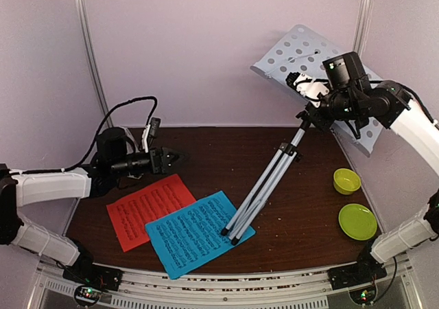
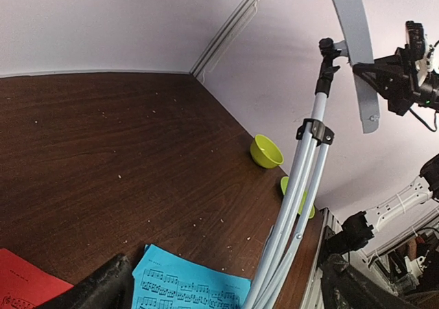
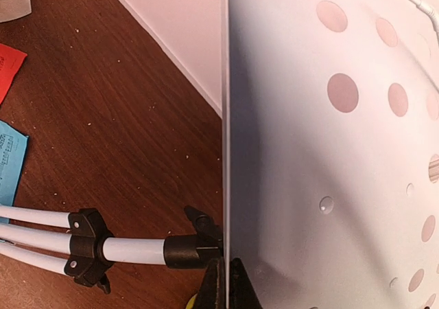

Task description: Set up the instrument practice props

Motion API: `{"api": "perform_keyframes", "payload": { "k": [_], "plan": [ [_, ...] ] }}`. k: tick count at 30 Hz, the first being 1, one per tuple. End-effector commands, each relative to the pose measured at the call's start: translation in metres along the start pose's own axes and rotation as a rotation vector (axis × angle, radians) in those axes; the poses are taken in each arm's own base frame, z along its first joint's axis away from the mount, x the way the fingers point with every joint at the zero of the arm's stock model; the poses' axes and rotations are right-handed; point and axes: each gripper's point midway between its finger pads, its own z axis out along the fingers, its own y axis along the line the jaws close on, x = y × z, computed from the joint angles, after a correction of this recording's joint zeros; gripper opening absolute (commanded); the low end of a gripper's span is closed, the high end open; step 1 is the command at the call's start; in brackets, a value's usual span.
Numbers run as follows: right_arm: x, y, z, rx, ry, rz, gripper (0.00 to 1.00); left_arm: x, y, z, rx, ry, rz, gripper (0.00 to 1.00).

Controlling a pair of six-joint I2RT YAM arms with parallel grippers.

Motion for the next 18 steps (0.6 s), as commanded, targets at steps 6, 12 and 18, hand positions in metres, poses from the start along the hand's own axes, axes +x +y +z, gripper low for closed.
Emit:
{"api": "perform_keyframes", "payload": {
  "k": [6,12,18],
  "plan": [
    [-0.067,-0.077,-0.114,0.288,-0.398,0.101,0.0,-0.029,-0.02,-0.006,0.002,-0.053,0.086,0.98],
    [-0.078,-0.075,-0.145,0.283,-0.507,0.086,0.0,-0.035,-0.028,-0.014,-0.021,-0.069,0.132,0.98],
    [-0.091,-0.074,-0.169,0.307,-0.607,0.065,0.0,-0.035,-0.044,-0.014,-0.03,-0.063,0.216,0.98]
  ]
}}
